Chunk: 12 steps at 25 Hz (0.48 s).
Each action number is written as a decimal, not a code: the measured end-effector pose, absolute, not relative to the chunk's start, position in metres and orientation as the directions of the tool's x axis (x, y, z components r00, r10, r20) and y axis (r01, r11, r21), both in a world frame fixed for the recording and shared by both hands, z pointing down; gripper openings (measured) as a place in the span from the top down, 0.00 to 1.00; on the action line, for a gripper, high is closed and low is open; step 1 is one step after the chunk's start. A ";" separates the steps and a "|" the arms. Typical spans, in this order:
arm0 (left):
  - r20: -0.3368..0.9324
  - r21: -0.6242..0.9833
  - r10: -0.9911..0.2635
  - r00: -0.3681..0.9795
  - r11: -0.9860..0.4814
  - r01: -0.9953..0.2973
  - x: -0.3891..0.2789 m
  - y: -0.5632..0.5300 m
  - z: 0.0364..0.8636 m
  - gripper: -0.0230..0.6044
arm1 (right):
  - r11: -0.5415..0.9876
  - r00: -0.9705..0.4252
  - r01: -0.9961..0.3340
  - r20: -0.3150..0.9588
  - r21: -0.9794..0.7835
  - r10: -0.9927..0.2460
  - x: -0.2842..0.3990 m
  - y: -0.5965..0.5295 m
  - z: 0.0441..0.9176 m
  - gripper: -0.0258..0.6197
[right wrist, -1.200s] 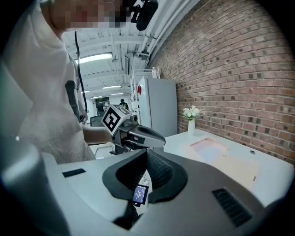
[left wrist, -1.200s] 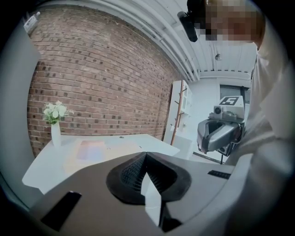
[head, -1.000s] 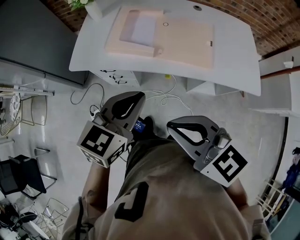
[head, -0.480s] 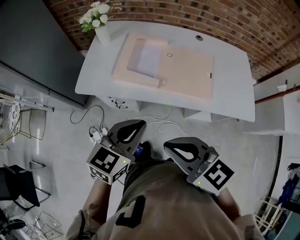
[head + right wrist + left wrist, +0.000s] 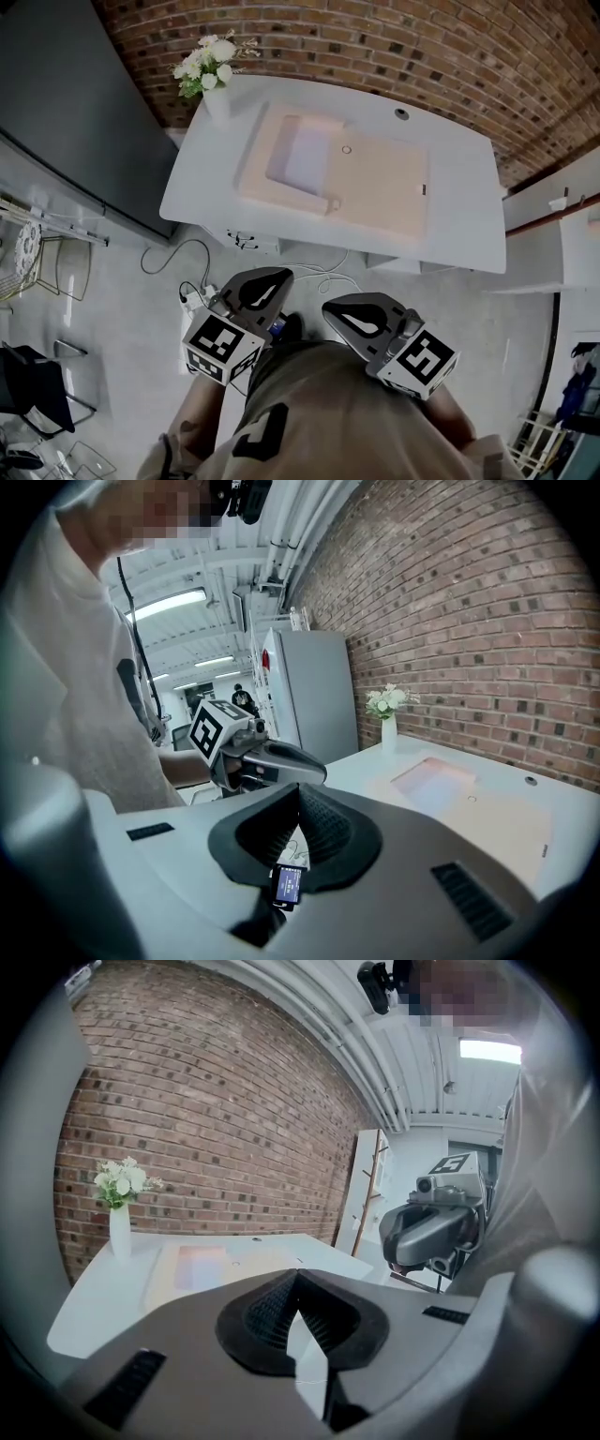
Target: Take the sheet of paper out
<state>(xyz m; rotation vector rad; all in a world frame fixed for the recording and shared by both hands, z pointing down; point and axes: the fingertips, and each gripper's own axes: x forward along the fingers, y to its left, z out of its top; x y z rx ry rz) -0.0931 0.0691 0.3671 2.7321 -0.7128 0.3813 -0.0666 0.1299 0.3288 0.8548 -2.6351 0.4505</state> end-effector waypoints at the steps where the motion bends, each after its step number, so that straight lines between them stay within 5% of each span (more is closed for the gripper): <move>1: 0.323 0.214 -0.432 0.842 -0.834 -0.509 -0.096 0.066 0.367 0.94 | 0.769 -0.764 -0.609 0.405 -0.194 -0.503 -0.069 0.127 0.329 0.92; 12: 0.334 0.239 -0.420 0.844 -0.828 -0.507 -0.116 0.050 0.376 0.94 | 0.757 -0.742 -0.622 0.455 -0.198 -0.491 -0.081 0.112 0.342 0.92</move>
